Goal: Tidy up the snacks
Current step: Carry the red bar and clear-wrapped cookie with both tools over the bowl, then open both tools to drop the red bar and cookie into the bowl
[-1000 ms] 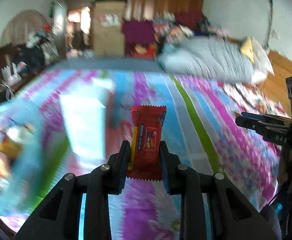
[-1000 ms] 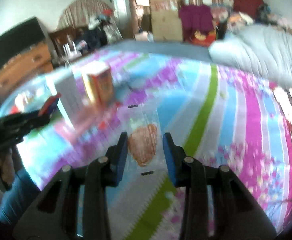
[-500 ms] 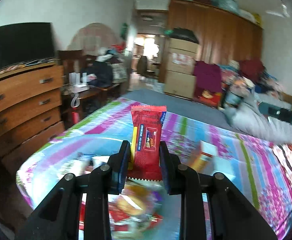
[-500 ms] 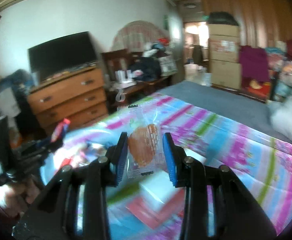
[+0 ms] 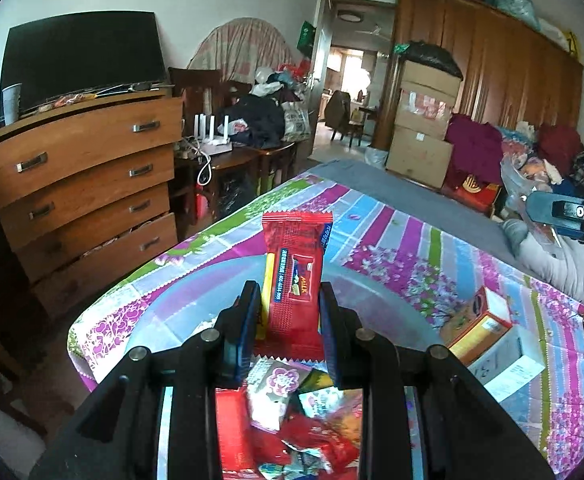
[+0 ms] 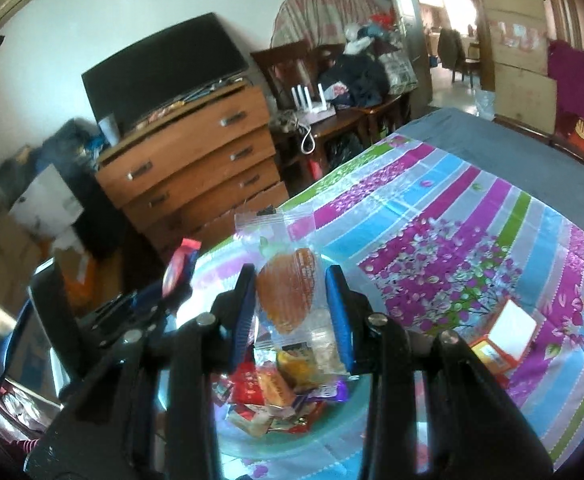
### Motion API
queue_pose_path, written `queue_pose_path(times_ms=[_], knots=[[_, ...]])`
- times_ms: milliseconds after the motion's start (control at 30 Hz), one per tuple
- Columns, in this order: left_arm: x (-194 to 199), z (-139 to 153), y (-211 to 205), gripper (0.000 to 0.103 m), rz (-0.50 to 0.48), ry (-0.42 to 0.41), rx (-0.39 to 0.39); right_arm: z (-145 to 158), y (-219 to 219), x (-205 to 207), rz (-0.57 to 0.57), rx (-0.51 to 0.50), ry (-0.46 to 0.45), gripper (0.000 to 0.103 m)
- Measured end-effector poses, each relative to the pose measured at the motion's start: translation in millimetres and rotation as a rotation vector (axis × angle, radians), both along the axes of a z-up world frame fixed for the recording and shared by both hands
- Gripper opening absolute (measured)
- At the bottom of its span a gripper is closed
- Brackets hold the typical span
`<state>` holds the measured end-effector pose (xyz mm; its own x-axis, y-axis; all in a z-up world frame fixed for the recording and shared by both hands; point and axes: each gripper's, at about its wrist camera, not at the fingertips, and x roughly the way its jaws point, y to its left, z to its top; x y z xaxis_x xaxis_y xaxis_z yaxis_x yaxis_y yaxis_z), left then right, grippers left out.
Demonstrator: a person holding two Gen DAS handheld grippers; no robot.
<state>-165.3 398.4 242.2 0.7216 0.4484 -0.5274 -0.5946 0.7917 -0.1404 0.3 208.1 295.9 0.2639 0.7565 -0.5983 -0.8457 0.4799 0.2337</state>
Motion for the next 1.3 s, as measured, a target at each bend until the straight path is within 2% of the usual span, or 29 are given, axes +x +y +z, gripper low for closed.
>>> queue_pose_path(times_ms=[333, 1233, 1300], knots=[[0, -14, 8, 0.029, 0.016, 0.036, -0.024, 0, 20, -7, 0.022, -0.027, -0.006, 0.036], [7, -21, 7, 0.03, 0.02, 0.066, -0.032, -8, 29, -12, 0.026, -0.034, -0.003, 0.038], [6, -22, 8, 0.036, 0.024, 0.07, -0.034, -10, 30, -13, 0.029, -0.034, -0.004, 0.038]])
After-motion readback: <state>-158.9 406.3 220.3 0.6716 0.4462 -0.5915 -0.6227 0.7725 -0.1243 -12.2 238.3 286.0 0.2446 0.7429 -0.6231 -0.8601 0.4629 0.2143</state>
